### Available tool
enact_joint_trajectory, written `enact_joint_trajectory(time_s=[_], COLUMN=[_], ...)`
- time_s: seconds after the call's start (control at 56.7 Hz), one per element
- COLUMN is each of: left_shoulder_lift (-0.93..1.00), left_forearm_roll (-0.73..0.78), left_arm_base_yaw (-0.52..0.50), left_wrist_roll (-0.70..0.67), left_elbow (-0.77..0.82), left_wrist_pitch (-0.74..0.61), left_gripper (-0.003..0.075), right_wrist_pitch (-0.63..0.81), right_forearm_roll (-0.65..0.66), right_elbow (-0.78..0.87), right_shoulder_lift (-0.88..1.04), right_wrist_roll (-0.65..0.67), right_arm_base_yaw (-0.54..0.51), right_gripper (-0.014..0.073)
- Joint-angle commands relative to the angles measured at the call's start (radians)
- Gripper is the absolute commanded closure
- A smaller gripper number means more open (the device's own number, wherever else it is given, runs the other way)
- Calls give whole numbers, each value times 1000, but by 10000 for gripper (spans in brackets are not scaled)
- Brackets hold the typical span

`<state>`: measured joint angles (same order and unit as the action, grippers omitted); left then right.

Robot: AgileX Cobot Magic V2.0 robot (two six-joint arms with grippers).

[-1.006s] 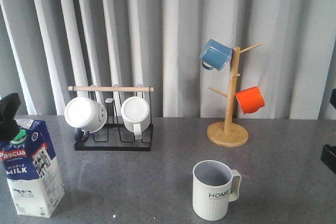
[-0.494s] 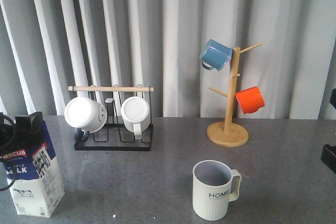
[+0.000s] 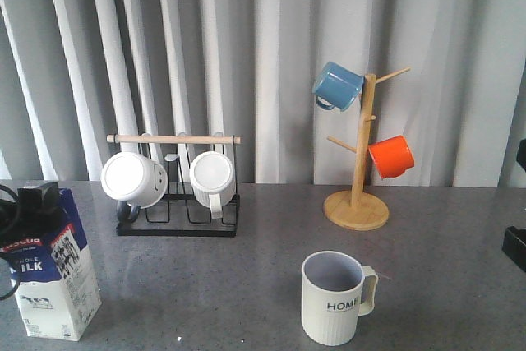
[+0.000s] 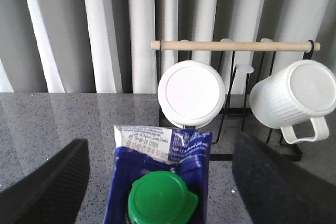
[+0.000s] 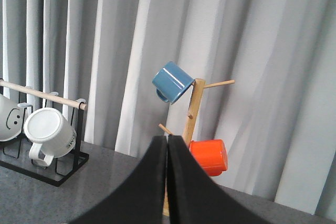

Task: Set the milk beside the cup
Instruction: 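Grasp the milk carton top with the left gripper and lift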

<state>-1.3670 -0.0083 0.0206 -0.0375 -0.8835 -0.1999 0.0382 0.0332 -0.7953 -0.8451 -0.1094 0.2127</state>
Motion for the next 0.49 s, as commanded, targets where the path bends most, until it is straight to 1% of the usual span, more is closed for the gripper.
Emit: enact_joint_trajectory(time_s=[0.0,0.353,0.424,0.477], left_shoulder_lift=[5,-37,-44,-49], left_forearm_roll=[-7,-7,-7,-7], left_arm_base_yaw=[1,2,2,2], left_wrist_roll=[-10,-10,-10,-10], left_elbow=[-31,-31,-31,-31], left_wrist_pitch=[-50,-12,-9,-4], left_gripper=[187,187,199,225], right_wrist_pitch=[72,72,72,72], right_forearm_roll=[1,1,1,1], right_elbow=[-30,-30,-30,-30], right_shoulder_lift=[8,8,8,8], right_wrist_roll=[-12,-12,-12,-12], right_arm_base_yaw=[-8,-8,-8,-8], right_gripper=[602,602,602,602])
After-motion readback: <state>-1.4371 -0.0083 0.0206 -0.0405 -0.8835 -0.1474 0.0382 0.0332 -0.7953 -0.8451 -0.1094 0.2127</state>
